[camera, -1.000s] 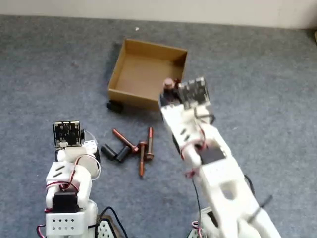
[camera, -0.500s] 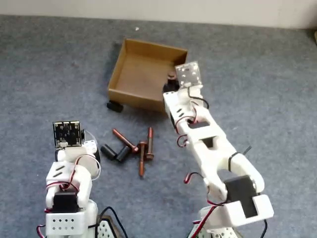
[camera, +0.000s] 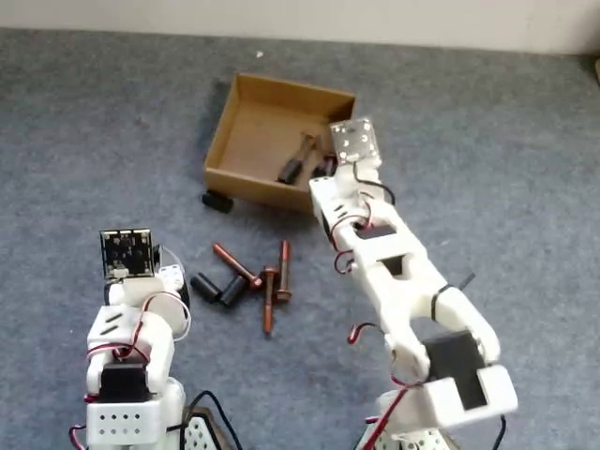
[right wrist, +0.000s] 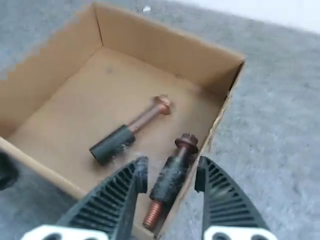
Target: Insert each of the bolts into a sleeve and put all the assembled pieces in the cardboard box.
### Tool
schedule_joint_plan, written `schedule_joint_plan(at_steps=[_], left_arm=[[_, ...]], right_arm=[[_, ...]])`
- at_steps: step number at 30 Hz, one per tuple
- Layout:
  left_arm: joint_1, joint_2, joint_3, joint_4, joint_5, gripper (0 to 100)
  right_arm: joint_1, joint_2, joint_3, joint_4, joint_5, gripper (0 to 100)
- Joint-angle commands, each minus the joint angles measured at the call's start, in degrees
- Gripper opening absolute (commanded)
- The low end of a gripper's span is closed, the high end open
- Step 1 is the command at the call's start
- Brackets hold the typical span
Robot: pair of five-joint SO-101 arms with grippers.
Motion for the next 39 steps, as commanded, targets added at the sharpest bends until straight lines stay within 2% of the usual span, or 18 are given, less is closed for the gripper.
schedule_joint_plan(at_steps=[1,6,9,14,19,29,39], left_arm=[[-3.74,-0.57,0.13,0.09,-0.88,1],[-8.57,-0.66,-0.22,0.00,-0.88,1],[-10.86,-0.66,-0.22,-1.76,-0.88,1],[-16.57,-0.66,-0.22,-3.60,-0.79,1],[-17.63,-0.66,-0.13,-3.60,-0.70,1],[-17.71,-0.66,-0.13,-3.60,-0.70,1],[-17.63,-0.66,0.04,-3.60,-0.70,1]], right_arm=[[-0.92,-11.12,-2.33,7.96,0.09,14.6],[-7.16,-22.46,-2.24,23.78,0.00,14.6],[-12.44,-25.01,-2.24,28.70,0.00,14.6],[-21.14,-21.14,-2.51,29.93,0.35,14.6],[-25.45,-9.63,-6.81,29.76,0.44,14.6],[-26.15,15.69,-28.70,29.85,0.44,14.6],[-23.87,31.87,-46.11,29.85,0.35,14.6]])
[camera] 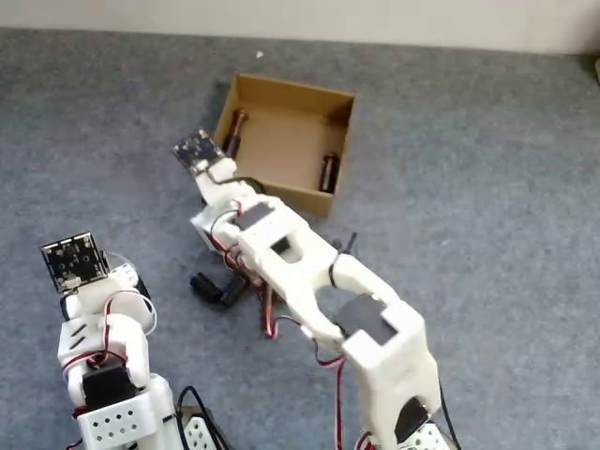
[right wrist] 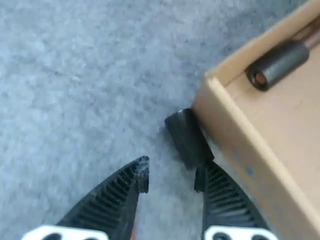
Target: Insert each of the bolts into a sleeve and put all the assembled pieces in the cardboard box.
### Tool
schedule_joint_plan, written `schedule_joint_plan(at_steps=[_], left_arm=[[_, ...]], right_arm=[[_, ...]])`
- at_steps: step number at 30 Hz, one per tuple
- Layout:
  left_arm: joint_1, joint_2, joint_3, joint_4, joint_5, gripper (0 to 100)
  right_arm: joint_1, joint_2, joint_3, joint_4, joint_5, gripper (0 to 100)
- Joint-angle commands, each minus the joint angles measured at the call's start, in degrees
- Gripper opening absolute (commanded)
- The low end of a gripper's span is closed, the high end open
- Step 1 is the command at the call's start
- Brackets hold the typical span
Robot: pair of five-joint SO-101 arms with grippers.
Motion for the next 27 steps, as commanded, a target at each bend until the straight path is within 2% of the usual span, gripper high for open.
schedule_joint_plan(at_steps=[1,5,9,13,16,22,27], left_arm=[[-0.57,-0.66,0.13,-1.58,-0.70,1],[-0.57,-0.66,0.13,-1.58,-0.70,1],[-0.48,-0.66,0.22,-1.58,-0.70,1],[-0.48,-0.66,0.22,-1.58,-0.70,1],[-0.48,-0.66,0.22,-1.58,-0.70,1],[-0.48,-0.66,0.31,-1.58,-0.70,1],[-0.48,-0.66,0.31,-1.58,-0.70,1]], right_arm=[[2.07,2.95,-7.78,0.13,0.44,14.6],[3.30,8.92,-11.56,0.48,0.44,14.6],[2.86,12.79,-14.02,6.81,0.44,14.4],[3.12,14.37,-19.03,12.26,0.44,5.7],[3.12,14.20,-21.23,13.85,0.44,0.2],[1.71,13.14,-21.85,20.62,0.53,0.6],[0.92,6.29,-21.23,25.89,0.62,0.6]])
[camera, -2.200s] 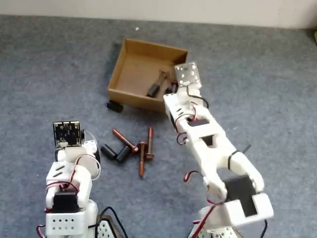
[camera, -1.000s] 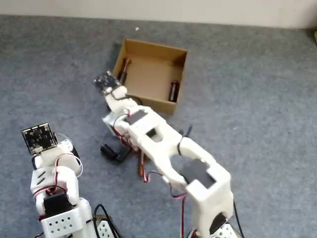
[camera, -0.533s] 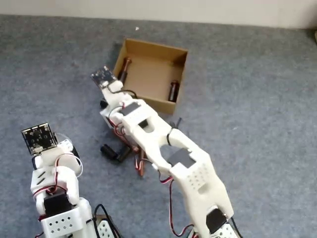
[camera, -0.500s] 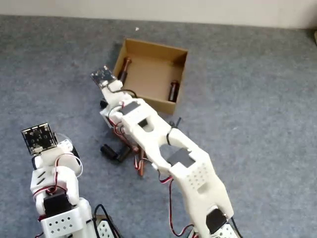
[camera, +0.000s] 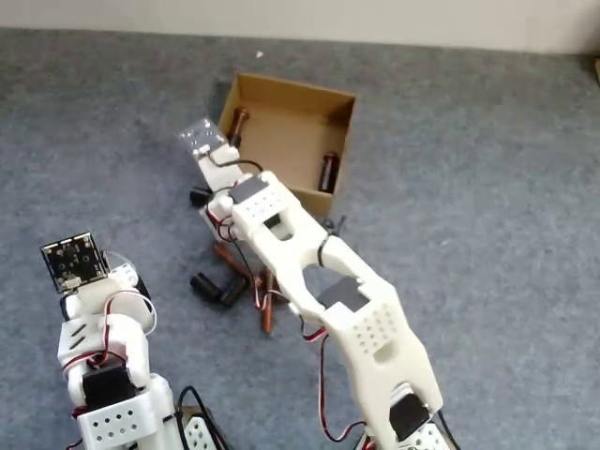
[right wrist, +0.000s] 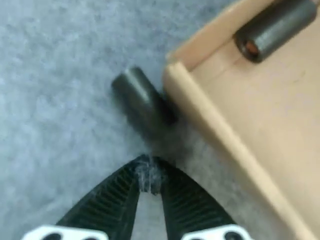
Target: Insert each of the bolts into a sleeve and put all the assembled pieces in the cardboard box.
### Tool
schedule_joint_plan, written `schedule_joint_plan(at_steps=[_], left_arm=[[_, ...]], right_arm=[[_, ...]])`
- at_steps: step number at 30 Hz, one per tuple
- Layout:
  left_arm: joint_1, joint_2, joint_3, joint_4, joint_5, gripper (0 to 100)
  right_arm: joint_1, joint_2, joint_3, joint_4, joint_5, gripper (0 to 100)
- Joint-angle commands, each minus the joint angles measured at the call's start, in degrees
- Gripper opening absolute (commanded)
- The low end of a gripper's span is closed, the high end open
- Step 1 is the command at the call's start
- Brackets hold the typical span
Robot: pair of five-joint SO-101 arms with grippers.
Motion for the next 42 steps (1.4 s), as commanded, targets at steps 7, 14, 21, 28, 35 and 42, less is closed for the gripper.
schedule_joint_plan(at_steps=[7,14,21,28,35,42], left_arm=[[-0.48,-0.66,0.31,-1.58,-0.70,1],[-0.48,-0.66,0.31,-1.58,-0.70,1],[-0.48,-0.66,0.31,-1.58,-0.70,1],[-0.48,-0.66,0.40,-1.58,-0.70,1],[-0.48,-0.66,0.40,-1.58,-0.70,1],[-0.48,-0.66,0.40,-1.58,-0.70,1]], right_arm=[[-1.71,-9.19,-1.10,3.74,6.51,1.1],[-1.71,-9.10,-0.84,-3.91,4.57,20.1],[-2.15,-2.77,-1.36,-9.01,4.57,23.5],[-2.15,6.20,-6.64,-11.47,4.57,23.5],[-1.89,7.78,-7.52,-7.08,9.49,7.3],[-2.07,7.60,-7.52,1.19,15.30,1.2]])
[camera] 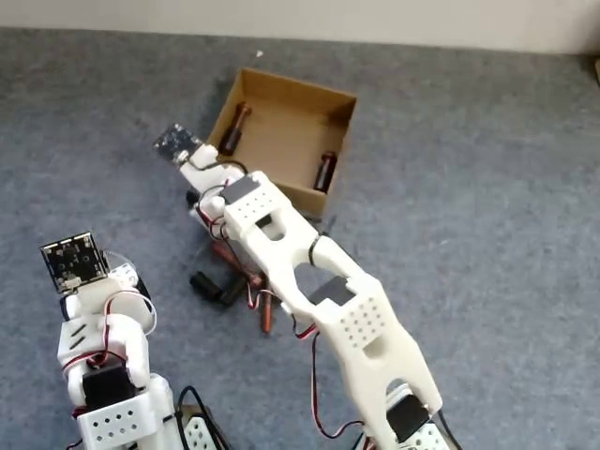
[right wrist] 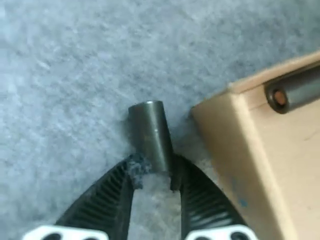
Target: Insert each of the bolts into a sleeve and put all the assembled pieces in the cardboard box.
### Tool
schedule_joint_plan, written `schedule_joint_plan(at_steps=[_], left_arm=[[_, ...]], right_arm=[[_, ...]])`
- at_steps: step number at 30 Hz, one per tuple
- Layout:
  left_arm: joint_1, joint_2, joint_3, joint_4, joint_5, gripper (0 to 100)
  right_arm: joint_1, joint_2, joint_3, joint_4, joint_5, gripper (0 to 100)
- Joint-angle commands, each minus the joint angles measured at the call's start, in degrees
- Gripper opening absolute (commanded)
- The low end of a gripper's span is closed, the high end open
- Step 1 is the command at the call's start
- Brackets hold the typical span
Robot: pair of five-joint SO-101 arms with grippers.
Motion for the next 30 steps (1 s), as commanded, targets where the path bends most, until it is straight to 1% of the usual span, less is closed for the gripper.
schedule_joint_plan(at_steps=[1,7,11,15,20,26,30], left_arm=[[-0.48,-0.66,0.40,-1.58,-0.70,1],[-0.48,-0.66,0.40,-1.58,-0.70,1],[-0.48,-0.66,0.40,-1.58,-0.70,1],[-0.48,-0.66,0.40,-1.58,-0.70,1],[-0.48,-0.66,0.40,-1.58,-0.70,1],[-0.48,-0.66,0.40,-1.58,-0.70,1],[-0.48,-0.66,0.40,-1.58,-0.70,1]], right_arm=[[-0.13,-0.04,0.13,5.58,1.41,0.9],[-0.48,-2.07,0.22,10.51,1.49,0.9],[-0.48,-7.96,1.10,13.14,1.32,0.9],[-0.40,-14.73,5.41,17.19,1.32,0.9],[-0.13,-24.04,15.16,18.24,1.14,0.9],[0.13,-40.66,30.81,17.89,1.14,0.9],[2.42,-51.56,40.13,17.80,1.14,0.9]])
